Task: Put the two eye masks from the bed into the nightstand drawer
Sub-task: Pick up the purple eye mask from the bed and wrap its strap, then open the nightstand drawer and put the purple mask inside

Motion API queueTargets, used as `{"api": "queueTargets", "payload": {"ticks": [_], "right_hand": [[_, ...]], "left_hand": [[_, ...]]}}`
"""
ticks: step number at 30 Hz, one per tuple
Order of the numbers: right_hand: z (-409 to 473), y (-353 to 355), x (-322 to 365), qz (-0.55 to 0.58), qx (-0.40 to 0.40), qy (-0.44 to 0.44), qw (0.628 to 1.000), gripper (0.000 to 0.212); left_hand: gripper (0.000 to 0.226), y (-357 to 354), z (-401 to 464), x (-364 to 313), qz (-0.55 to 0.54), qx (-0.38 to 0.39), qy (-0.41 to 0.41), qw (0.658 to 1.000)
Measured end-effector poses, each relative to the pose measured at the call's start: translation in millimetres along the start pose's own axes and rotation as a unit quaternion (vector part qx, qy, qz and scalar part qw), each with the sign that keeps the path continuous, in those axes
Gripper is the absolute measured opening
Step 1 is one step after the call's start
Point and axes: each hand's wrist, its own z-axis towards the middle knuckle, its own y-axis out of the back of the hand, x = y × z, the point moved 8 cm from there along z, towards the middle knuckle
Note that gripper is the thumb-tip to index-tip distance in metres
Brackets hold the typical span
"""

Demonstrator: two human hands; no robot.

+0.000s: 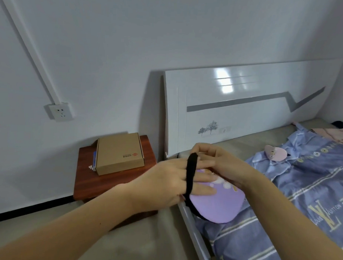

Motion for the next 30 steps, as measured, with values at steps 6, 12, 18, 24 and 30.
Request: {"api": "queueTargets", "payload": {"ticks": [6,12,18,24,30], "right_hand": [[-8,27,-24,0.072,-0.077,-0.022,0.994,0.022],[-2,22,-30,0.117,0.058,-0.076,0.989,0.025],[38,4,-66,-0.046,0.027,-0.084,0.995,0.014],[78,-29,-134,-0.134,0.006,-0.113,0.984,0.016],[107,-82,-213,-0.106,0.032,-0.212,0.971,0.024]], "left_hand": [[0.052,11,-22,42,0.052,-0.087,0.121,0.988],[0.068,-11,-37,67,-0.034,-0.056,0.195,0.979],[0.049,-32,-84,101,-0.191,-0.2,0.369,0.887],[0.019,-126,-178,115,-0.52,-0.237,0.604,0.556],[0.014,-174,-247,128,-0.497,-0.18,0.664,0.529]]}}
